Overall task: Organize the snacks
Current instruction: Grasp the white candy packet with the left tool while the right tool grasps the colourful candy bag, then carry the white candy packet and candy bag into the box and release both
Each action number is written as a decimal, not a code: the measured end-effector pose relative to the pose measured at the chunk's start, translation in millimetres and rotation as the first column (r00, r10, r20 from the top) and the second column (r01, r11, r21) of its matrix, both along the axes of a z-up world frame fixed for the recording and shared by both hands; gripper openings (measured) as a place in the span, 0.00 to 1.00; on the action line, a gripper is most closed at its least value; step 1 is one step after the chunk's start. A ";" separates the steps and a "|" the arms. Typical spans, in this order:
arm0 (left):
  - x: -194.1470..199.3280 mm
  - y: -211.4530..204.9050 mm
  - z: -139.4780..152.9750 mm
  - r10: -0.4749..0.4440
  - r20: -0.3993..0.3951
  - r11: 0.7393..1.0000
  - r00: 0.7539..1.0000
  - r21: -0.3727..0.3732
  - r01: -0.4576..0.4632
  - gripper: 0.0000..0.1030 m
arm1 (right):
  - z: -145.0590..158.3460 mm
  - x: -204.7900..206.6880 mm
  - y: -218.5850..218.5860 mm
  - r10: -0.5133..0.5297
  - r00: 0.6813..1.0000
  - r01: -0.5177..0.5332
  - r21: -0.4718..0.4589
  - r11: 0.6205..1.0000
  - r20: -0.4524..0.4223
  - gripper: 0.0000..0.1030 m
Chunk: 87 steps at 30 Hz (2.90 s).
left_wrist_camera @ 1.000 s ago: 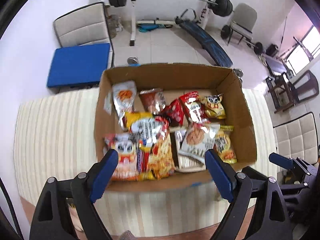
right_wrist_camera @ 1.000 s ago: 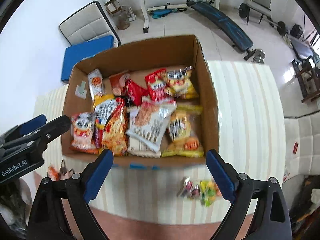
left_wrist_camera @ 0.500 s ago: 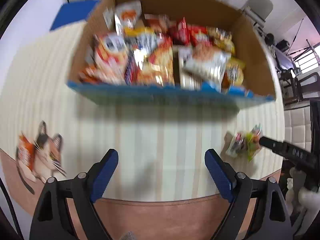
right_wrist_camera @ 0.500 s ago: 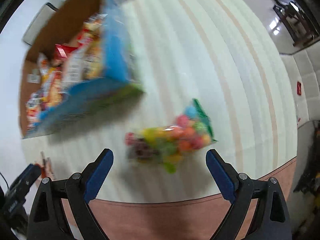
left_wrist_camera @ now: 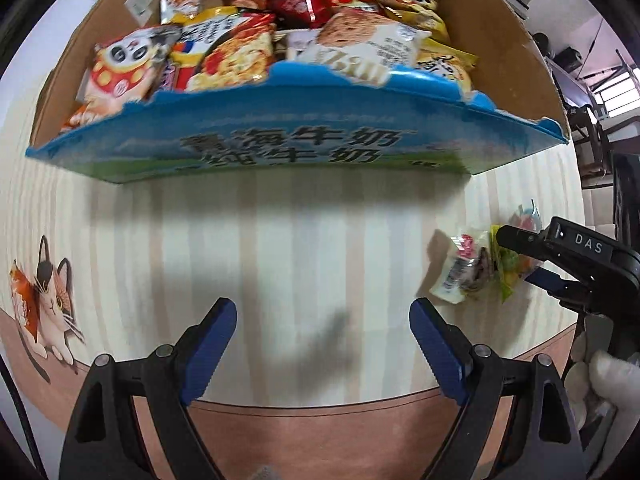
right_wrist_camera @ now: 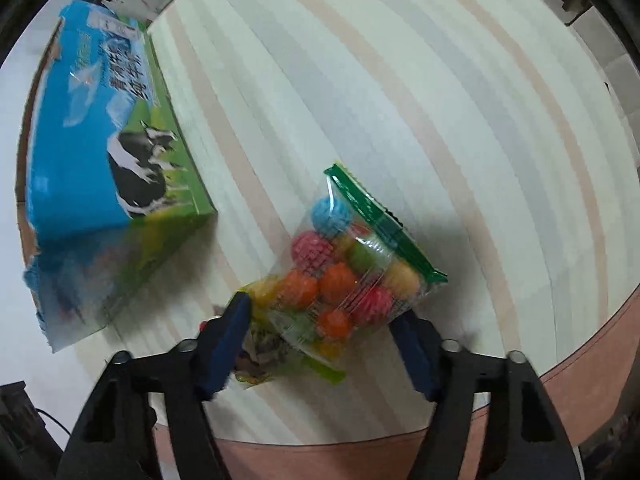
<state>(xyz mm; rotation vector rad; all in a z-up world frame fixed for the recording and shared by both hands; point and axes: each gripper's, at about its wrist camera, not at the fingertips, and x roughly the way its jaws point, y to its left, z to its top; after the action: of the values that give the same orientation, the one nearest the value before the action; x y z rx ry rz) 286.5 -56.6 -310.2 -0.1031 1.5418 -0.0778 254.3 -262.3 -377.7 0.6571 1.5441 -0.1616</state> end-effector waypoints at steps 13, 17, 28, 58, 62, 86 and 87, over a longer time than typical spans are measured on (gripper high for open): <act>18.6 -73.2 -21.3 -0.076 -0.048 0.995 0.996 -0.073 0.073 0.86 | 7.0 -59.0 -42.0 0.116 0.992 -0.119 -0.049 0.992 -0.043 0.52; 26.4 -98.4 -31.1 -0.110 -0.065 0.992 0.992 -0.077 0.105 0.86 | 8.5 -66.1 -52.8 0.093 0.995 -0.095 -0.036 0.995 -0.039 0.61; 44.8 -147.9 -64.7 -0.174 -0.102 0.985 0.980 -0.010 0.173 0.86 | -3.8 -65.1 -99.1 -0.105 0.993 0.108 0.068 0.992 -0.046 0.73; -19.2 -121.3 -43.4 -0.181 -0.061 0.983 0.982 0.005 0.182 0.41 | 23.9 -50.2 -36.0 0.106 0.994 -0.103 -0.123 0.987 0.017 0.47; -24.7 -96.3 -50.0 -0.156 -0.092 0.986 0.983 -0.073 0.150 0.42 | 27.4 -57.1 -24.5 0.133 0.991 -0.130 -0.090 0.987 0.022 0.46; -30.1 -114.7 -57.5 -0.145 -0.160 0.987 0.976 -0.099 0.130 0.46 | 15.5 -67.1 -2.3 0.125 0.992 -0.124 -0.082 0.989 0.012 0.47; -32.0 -116.2 -57.1 -0.142 -0.160 0.987 0.977 -0.103 0.127 0.46 | 15.8 -67.4 -2.4 0.123 0.992 -0.122 -0.081 0.989 0.014 0.47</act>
<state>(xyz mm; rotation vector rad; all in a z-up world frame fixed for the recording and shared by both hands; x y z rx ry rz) 254.5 -172.9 -367.3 -0.0792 1.7122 -0.2535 186.9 -264.7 -361.9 0.4974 1.5471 -0.1236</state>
